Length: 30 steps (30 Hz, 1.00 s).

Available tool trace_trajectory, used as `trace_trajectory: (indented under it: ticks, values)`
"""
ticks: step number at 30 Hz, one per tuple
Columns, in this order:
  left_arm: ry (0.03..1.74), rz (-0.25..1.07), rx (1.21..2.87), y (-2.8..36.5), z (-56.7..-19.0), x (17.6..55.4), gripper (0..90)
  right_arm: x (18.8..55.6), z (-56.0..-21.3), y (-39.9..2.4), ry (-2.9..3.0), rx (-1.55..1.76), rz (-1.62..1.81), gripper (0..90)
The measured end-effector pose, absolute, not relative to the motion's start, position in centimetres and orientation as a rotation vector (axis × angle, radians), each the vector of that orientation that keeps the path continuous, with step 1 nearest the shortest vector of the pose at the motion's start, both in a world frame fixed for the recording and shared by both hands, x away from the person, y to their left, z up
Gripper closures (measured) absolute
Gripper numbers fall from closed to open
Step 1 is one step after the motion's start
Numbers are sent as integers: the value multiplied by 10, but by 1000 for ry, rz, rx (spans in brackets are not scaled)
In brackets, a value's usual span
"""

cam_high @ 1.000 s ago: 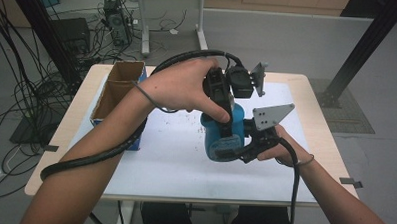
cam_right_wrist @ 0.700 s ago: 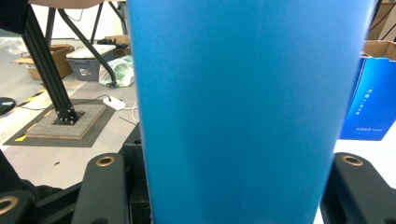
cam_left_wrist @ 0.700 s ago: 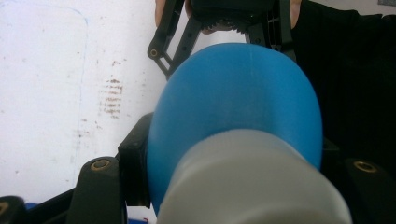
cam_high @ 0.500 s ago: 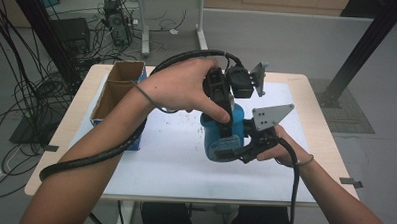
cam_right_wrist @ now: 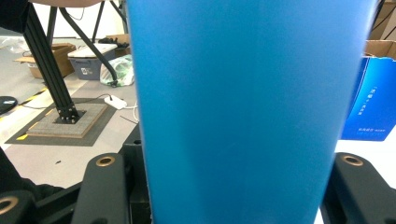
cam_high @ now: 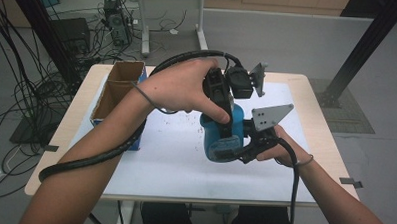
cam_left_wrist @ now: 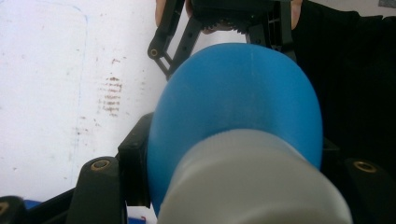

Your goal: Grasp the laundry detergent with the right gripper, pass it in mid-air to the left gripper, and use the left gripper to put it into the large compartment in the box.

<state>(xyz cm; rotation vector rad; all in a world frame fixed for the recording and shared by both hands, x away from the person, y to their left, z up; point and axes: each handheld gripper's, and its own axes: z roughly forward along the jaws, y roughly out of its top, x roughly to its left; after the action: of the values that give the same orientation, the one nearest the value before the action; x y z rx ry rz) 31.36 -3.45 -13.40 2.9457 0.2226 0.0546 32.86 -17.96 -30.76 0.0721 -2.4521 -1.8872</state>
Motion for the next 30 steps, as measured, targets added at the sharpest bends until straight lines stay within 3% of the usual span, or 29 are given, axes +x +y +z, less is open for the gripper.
trace_trajectory:
  ticks: [30]
  values:
    - [232,63,2967,-38,-136,312,377,329,-313,-176,-2429,77,-1890,400]
